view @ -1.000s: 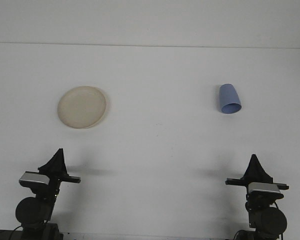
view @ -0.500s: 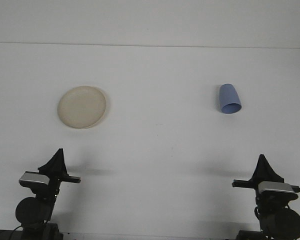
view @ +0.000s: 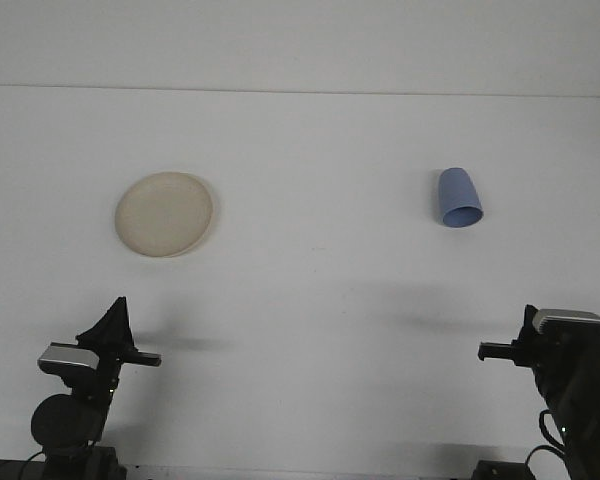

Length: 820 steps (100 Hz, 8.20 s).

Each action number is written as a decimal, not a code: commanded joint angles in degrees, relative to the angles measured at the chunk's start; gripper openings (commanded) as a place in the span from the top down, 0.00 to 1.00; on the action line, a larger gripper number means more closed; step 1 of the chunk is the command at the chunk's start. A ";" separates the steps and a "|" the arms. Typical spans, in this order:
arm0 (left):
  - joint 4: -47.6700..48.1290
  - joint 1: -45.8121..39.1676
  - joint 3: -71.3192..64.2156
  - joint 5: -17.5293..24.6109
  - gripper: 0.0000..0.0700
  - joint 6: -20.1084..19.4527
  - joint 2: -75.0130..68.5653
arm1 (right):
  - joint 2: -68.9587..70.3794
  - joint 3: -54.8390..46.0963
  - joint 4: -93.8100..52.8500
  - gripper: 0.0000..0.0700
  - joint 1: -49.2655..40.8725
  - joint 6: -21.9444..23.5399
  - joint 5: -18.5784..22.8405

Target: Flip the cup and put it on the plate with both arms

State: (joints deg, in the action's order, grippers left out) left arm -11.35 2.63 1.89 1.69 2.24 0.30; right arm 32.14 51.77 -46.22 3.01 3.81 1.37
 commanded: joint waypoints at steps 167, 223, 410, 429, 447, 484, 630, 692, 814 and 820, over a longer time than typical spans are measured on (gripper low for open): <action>-0.70 -0.04 -1.09 0.02 0.98 -0.28 -0.11 | 50.01 -3.48 46.47 0.37 3.96 -4.04 3.13; -0.70 -0.04 -1.09 0.02 0.98 -0.28 -0.11 | 62.84 -3.21 66.23 0.37 4.81 -4.28 6.38; -0.70 -0.04 -1.09 0.02 0.98 -0.28 -0.11 | 40.09 5.29 37.09 1.00 -1.66 1.68 5.53; -0.70 -0.04 -1.09 0.02 0.98 -0.28 -0.11 | 30.01 9.05 18.03 1.00 -9.44 5.35 1.73; -0.70 -0.04 -1.09 0.02 0.98 -0.28 -0.11 | 29.94 18.29 -0.28 1.00 -18.43 8.57 -2.64; -0.70 -0.04 -1.09 0.02 0.98 -0.28 -0.11 | 44.50 35.69 -21.20 1.00 -32.44 13.16 -1.53; -0.70 -0.04 -1.09 0.02 0.98 -0.28 -0.11 | 79.67 49.79 -32.20 1.00 -40.50 7.93 2.27; -0.70 -0.04 -1.09 0.02 0.98 -0.28 -0.11 | 79.67 49.92 -31.98 0.66 -40.26 8.09 2.27; -0.70 -0.04 -1.09 0.02 0.98 -0.28 -0.11 | 53.99 52.43 -31.95 0.45 -14.08 -1.75 1.49; -0.70 -0.04 -1.09 0.02 0.98 -0.28 -0.11 | 51.19 49.31 -29.92 0.44 -11.56 -1.77 1.33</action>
State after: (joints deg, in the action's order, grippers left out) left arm -11.35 2.63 1.89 1.72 2.24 0.30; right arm 85.06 102.89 -76.51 -10.33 2.94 2.92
